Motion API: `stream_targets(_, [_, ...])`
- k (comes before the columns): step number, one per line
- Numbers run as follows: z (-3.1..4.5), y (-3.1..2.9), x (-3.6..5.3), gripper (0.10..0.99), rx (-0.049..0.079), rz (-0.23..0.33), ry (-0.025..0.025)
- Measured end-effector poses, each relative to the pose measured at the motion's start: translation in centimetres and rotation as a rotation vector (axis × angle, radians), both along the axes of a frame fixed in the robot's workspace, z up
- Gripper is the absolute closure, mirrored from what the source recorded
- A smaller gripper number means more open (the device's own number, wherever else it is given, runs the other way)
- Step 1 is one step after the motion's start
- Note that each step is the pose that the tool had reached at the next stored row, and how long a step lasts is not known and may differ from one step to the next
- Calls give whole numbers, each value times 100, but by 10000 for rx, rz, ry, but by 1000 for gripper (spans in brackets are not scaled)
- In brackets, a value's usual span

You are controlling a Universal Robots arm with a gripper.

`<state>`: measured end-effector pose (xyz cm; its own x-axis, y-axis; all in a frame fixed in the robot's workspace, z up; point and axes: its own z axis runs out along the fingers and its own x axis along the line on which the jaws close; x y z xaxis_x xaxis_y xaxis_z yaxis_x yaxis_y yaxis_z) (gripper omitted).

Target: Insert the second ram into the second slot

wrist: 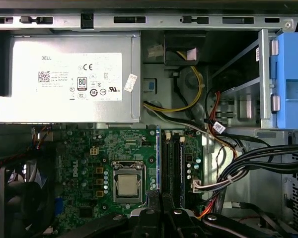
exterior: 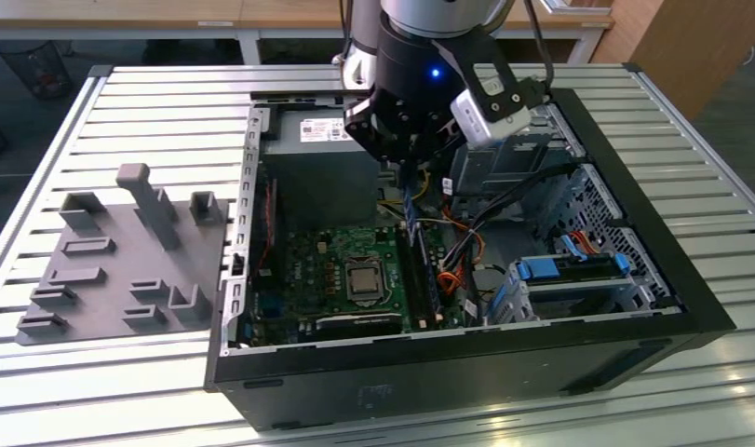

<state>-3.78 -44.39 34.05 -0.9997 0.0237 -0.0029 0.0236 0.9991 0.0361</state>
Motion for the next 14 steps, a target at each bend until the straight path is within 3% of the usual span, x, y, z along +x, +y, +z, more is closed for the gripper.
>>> stream_targets(14, [-47,0,0,953,2,0,10])
